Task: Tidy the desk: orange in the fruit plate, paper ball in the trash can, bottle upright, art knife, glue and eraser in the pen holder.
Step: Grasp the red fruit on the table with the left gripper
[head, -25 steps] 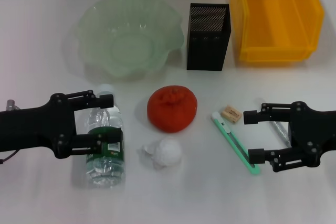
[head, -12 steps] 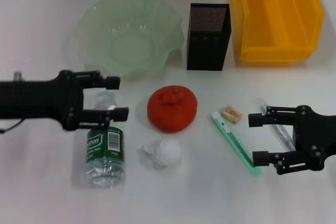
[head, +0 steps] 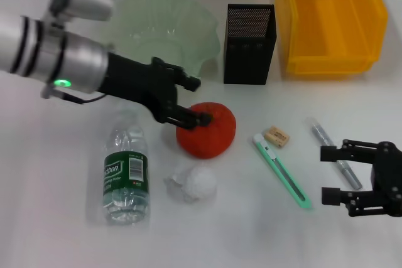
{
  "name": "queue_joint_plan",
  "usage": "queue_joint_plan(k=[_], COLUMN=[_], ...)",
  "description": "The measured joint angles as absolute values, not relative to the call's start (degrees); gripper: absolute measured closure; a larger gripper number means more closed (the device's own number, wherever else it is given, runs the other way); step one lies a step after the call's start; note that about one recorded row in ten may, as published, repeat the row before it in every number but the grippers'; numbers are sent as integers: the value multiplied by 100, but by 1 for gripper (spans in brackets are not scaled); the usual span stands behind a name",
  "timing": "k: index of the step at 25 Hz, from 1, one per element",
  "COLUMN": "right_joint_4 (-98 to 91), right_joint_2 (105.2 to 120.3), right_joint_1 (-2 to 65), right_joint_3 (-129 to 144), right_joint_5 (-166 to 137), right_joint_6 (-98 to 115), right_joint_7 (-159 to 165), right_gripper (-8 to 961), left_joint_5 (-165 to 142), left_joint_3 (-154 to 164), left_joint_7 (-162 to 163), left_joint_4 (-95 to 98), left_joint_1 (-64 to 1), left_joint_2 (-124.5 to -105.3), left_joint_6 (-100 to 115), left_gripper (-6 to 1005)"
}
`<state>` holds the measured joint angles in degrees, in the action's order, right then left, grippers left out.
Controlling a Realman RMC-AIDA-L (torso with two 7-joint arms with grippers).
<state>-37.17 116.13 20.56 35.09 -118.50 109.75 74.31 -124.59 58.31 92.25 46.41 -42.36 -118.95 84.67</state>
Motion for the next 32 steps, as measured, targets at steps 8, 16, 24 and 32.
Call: queue_joint_plan(k=[8, 16, 24, 32], right_joint_4=[-3640, -3409, -3410, -3410], right_joint_2=[11639, 11625, 11621, 11610], right_joint_1=[1837, 1828, 1819, 1808], right_joint_3=[3300, 3299, 3295, 3213], right_joint_5=[-11863, -11880, -11877, -11856], right_joint_6=[11029, 11007, 11045, 11093], right_joint_7=[7408, 7295, 7299, 7430], right_gripper=[106, 105, 106, 105], left_joint_5=[-12261, -11937, -11528, -11292], left_joint_3=[6850, 7595, 7925, 7945], left_joint_7=[9326, 9337, 9246, 9033], left_joint_4=[4413, 4342, 4348, 4343], left_joint_1=[-4337, -4213, -4047, -3951], left_joint_2=[-11918, -11918, -11918, -11887], left_joint_6=[7700, 6989, 6612, 6657], left_gripper=[227, 229, 596, 744])
